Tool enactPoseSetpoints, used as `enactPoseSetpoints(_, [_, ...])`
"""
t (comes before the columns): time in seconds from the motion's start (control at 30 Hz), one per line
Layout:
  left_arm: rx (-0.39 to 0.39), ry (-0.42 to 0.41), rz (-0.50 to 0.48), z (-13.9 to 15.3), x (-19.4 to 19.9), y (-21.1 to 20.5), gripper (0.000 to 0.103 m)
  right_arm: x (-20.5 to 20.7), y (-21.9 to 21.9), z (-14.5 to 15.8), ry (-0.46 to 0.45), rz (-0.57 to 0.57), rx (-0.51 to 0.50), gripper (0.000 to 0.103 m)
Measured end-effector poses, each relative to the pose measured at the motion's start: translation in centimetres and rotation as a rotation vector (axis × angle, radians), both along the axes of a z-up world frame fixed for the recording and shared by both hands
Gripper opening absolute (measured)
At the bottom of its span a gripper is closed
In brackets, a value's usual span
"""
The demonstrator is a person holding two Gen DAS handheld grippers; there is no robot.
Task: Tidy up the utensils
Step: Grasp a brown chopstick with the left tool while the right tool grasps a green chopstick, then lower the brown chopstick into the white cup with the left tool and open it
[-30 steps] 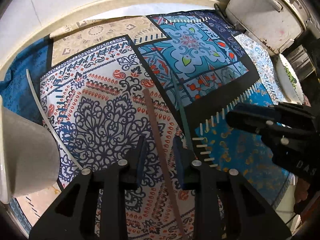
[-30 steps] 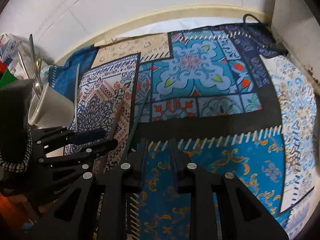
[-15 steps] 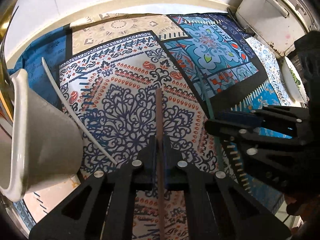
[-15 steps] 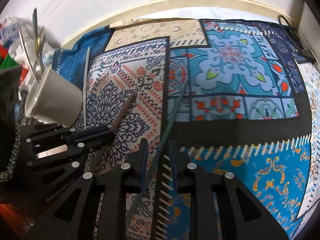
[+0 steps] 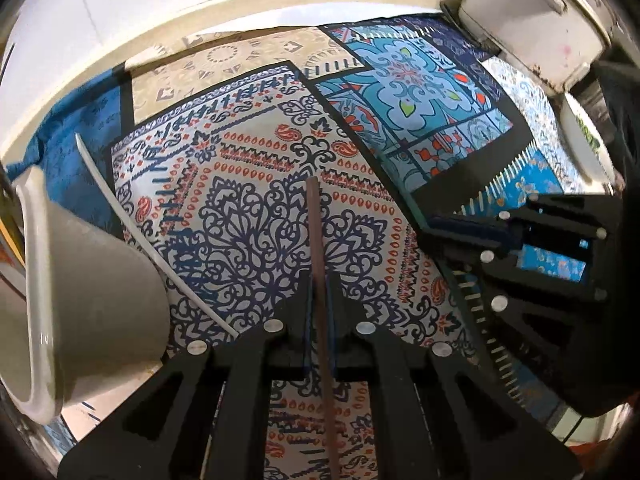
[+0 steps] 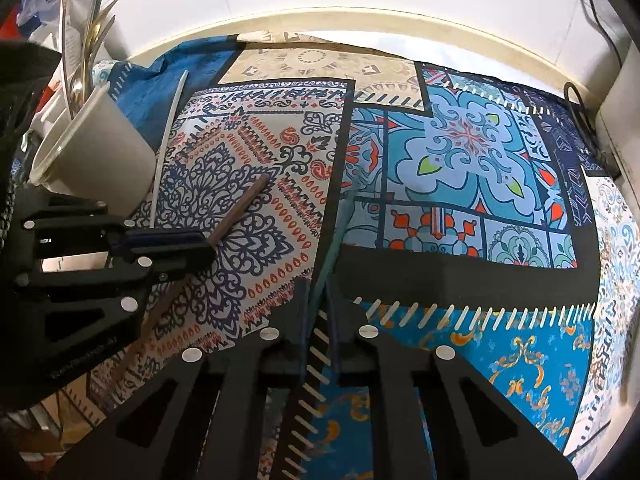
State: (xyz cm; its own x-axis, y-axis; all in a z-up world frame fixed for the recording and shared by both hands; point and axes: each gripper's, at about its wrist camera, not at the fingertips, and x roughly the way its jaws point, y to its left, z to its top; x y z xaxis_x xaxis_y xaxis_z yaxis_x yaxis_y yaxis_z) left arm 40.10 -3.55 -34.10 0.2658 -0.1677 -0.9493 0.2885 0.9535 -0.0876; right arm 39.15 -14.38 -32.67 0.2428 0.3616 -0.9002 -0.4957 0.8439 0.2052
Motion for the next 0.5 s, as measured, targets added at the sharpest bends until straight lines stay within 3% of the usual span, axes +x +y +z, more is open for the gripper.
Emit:
enactPoseSetpoints(0.27, [-0.015, -0.012, 0.027, 0.2, 0.1, 0.3, 0.004, 0.9, -1.5, 0.3, 0.064, -0.071, 0.084, 0.005])
enactPoseSetpoints(0.5, [-0.054, -0.133, 0.12, 4.6, -1.5, 1.8, 0.004, -0.2, -2.8, 3.4, 0.005, -0.108, 0.159, 0.004])
